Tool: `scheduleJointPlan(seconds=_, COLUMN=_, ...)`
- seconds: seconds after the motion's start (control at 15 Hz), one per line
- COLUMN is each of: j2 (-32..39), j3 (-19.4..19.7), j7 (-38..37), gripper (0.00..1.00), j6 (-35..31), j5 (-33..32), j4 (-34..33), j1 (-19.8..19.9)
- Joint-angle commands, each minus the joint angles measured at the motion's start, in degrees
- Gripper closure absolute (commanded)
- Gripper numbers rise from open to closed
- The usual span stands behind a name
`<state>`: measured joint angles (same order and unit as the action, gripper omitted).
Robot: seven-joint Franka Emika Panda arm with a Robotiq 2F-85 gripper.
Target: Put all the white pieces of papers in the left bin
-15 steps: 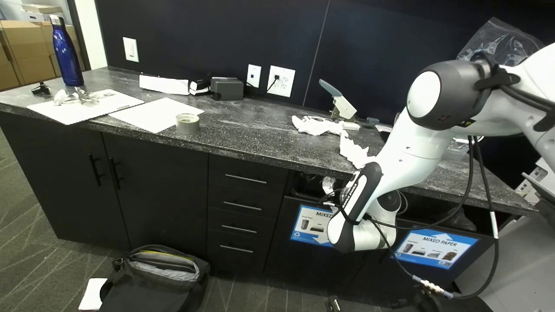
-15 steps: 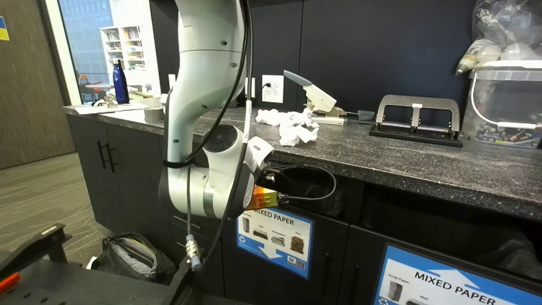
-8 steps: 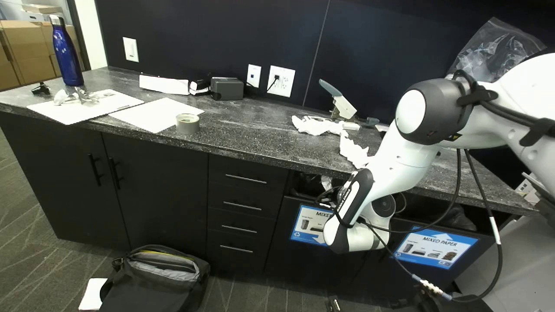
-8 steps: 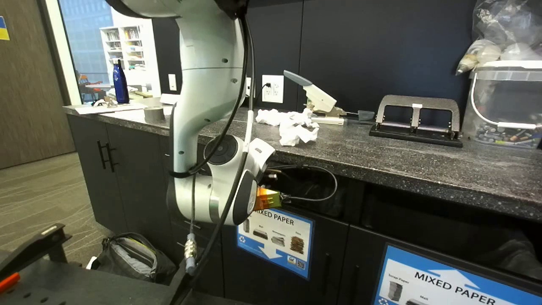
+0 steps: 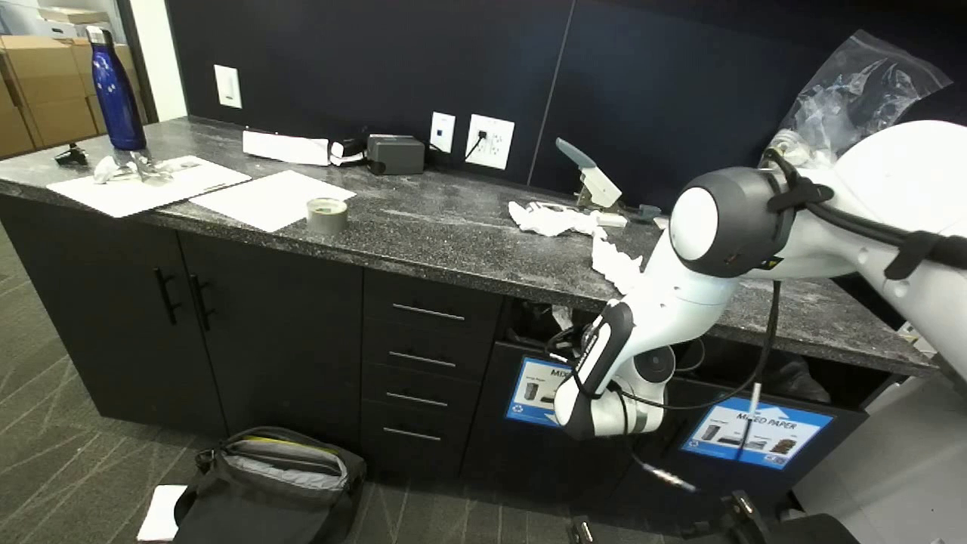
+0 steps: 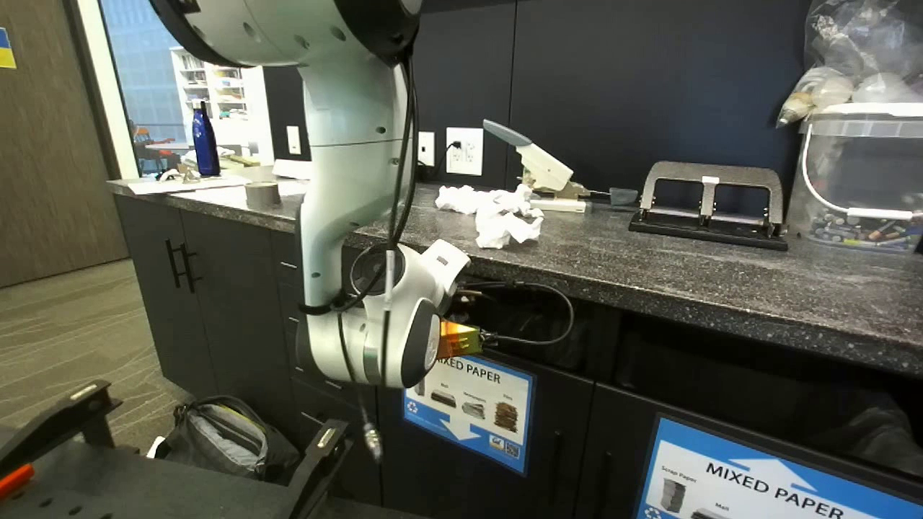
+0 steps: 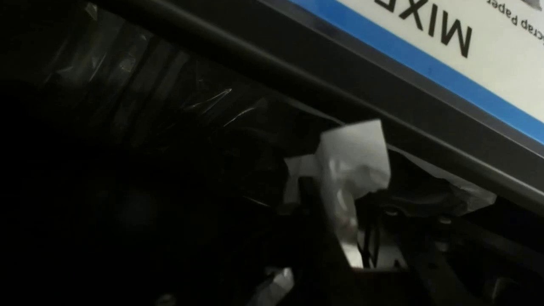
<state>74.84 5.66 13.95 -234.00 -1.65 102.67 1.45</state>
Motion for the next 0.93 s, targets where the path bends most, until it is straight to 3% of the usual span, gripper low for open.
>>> scheduleJointPlan(seconds=0.0, j2=1.76, j3=1.76, j7=0.06, gripper=0.44, j6=-2.23, j5=1.97, j4=-3.05, j1=-1.92)
scheduleJointPlan(seconds=0.4, j2=-1.64, j3=2.28, j7=0.34, gripper=0.00, j6=-0.45, j5=3.56, j4=1.37, j1=-3.38)
scheduleJointPlan(seconds=0.87, j2=-16.95, j3=2.50, j7=0.32, gripper=0.00, j6=8.44, j5=4.55, j4=21.39, j1=-6.13)
